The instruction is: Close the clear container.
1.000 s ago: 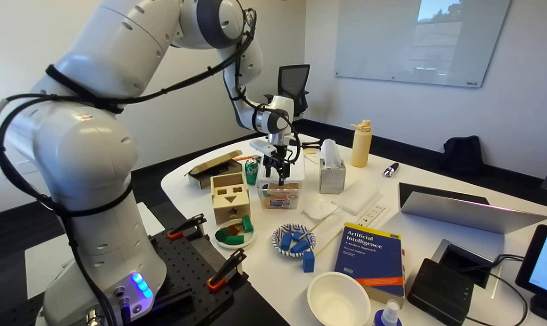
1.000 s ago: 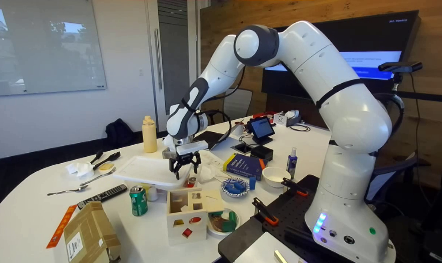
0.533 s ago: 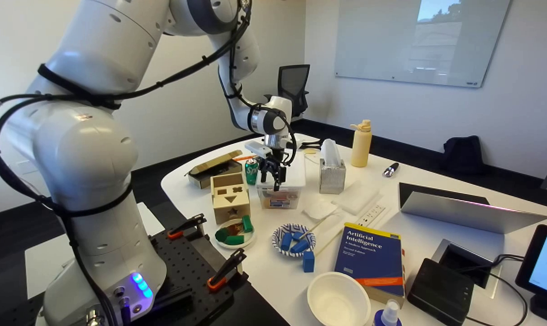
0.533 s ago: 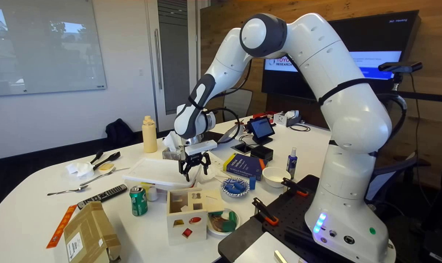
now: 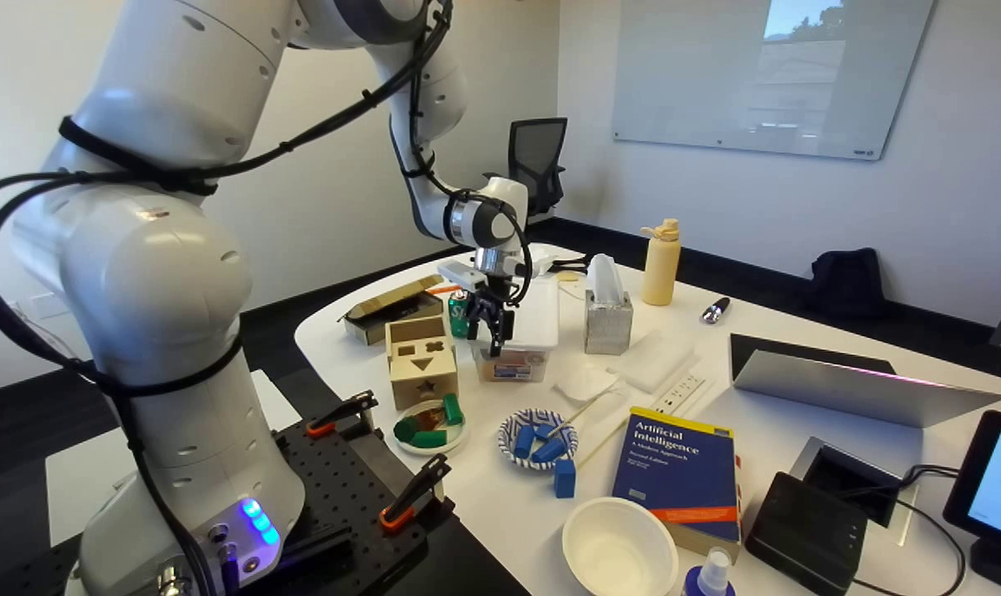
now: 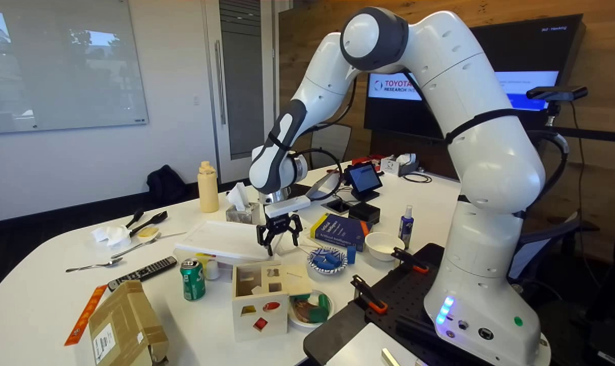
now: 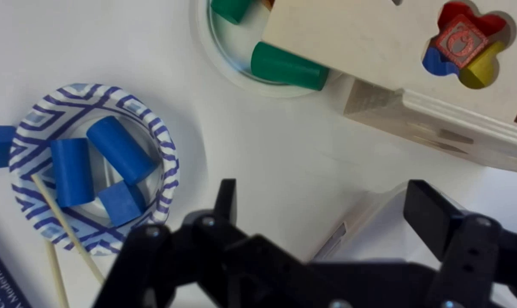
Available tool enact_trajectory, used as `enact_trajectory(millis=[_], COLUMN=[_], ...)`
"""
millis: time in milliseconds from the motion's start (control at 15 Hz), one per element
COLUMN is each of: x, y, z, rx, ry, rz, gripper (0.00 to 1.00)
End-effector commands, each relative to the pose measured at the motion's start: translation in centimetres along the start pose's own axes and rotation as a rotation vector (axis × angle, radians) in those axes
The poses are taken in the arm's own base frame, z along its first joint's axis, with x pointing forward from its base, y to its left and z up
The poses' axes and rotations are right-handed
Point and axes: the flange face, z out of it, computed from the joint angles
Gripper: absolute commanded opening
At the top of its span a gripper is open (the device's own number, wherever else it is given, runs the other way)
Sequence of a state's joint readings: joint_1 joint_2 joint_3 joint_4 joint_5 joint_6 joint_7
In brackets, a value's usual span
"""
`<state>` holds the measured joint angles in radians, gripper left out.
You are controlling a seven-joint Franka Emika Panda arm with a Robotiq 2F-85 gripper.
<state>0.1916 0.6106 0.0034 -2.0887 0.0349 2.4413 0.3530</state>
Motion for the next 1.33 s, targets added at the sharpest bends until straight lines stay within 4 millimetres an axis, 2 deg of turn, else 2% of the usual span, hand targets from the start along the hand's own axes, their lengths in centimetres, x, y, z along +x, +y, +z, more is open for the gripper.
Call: enact_trajectory(millis=[0,267,867,1067,1267], x=[-1.4,-2.0,-6.1,-7.1,-7.8], y=[0.2,-0.4,-1.4,-1.3,-1.1], z=[-1.7,-5.1,-16.4,-18.6,-19.5], rx=[0.015,0.045,0.115,0.111,0.115], ry=[-0.007,0.021,0.044,0.066,0.080], rz=[0.031,0.030,0.007,0.000,-0.002], gripper=[1.00,1.00,1.00,1.00,1.00])
